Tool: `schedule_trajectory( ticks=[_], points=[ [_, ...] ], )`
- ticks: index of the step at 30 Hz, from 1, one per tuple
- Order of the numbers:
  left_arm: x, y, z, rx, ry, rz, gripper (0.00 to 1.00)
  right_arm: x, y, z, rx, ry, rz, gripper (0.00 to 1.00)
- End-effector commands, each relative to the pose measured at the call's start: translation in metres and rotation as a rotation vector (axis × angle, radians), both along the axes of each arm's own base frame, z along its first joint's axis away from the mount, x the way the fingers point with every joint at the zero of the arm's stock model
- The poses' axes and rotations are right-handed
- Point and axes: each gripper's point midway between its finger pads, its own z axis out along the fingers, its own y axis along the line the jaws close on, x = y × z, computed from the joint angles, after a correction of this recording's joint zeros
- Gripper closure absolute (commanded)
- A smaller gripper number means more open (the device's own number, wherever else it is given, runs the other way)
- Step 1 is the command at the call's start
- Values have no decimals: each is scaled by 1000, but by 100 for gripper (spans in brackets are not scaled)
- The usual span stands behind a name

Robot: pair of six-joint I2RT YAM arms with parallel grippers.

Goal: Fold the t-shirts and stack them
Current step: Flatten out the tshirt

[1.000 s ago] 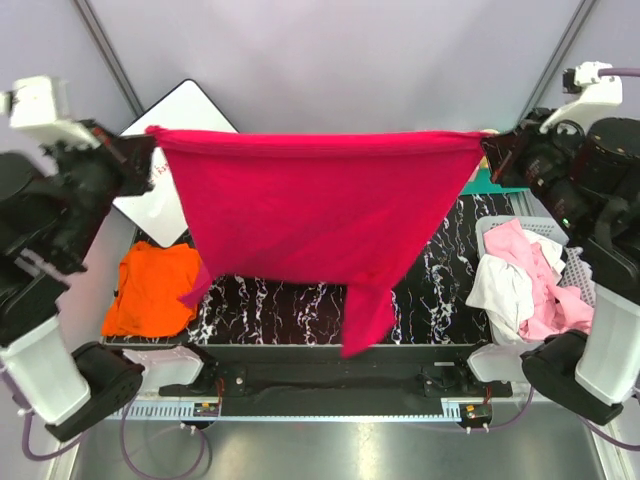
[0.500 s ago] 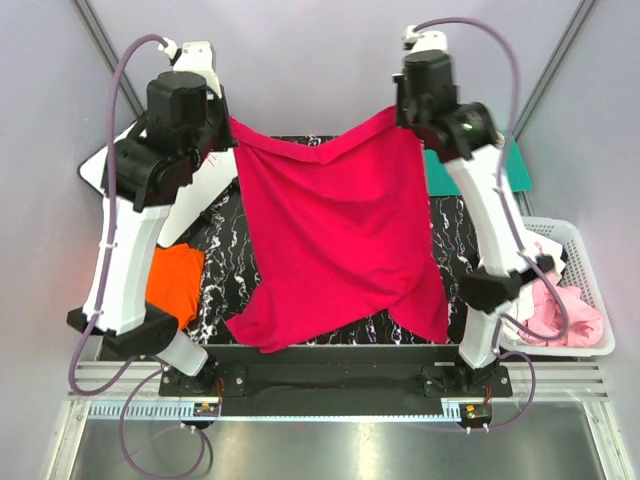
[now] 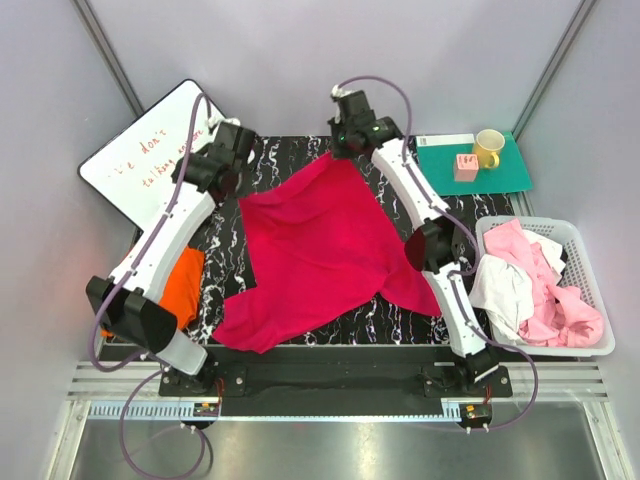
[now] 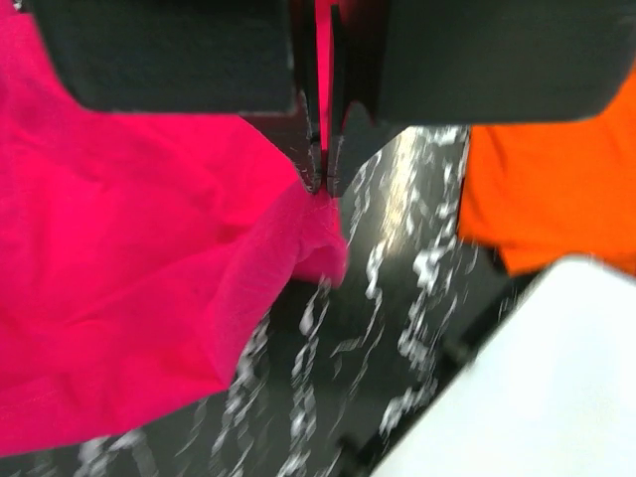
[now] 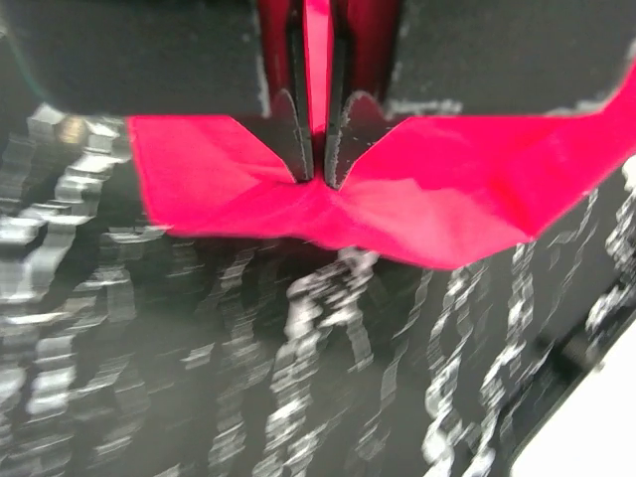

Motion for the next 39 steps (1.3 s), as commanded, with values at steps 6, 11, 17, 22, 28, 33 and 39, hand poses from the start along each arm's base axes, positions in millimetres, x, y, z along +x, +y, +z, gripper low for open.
schedule_trajectory(
  ticks=[6,11,17,22,28,33,39],
  points=[
    [-45,57,-5,-28,-8,311,96,-60,111,-66,189,213,335,67],
    [-52,62,-5,-36,4,337,1,-88,104,-92,153,335,356,37],
    [-13,18,16,-148,-67,108,1,-85,50,-48,39,244,191,13],
    [43,-38,4,-218,5,-123,1,-83,-14,24,32,126,21,4],
    [96,-101,-38,-372,128,-272,4,-92,-89,55,67,110,-140,0],
    [119,-135,-65,-484,185,-322,5,-102,-144,32,37,180,-233,0],
    [117,-152,-127,-554,342,-336,9,-125,-165,5,76,293,-283,0]
  ],
)
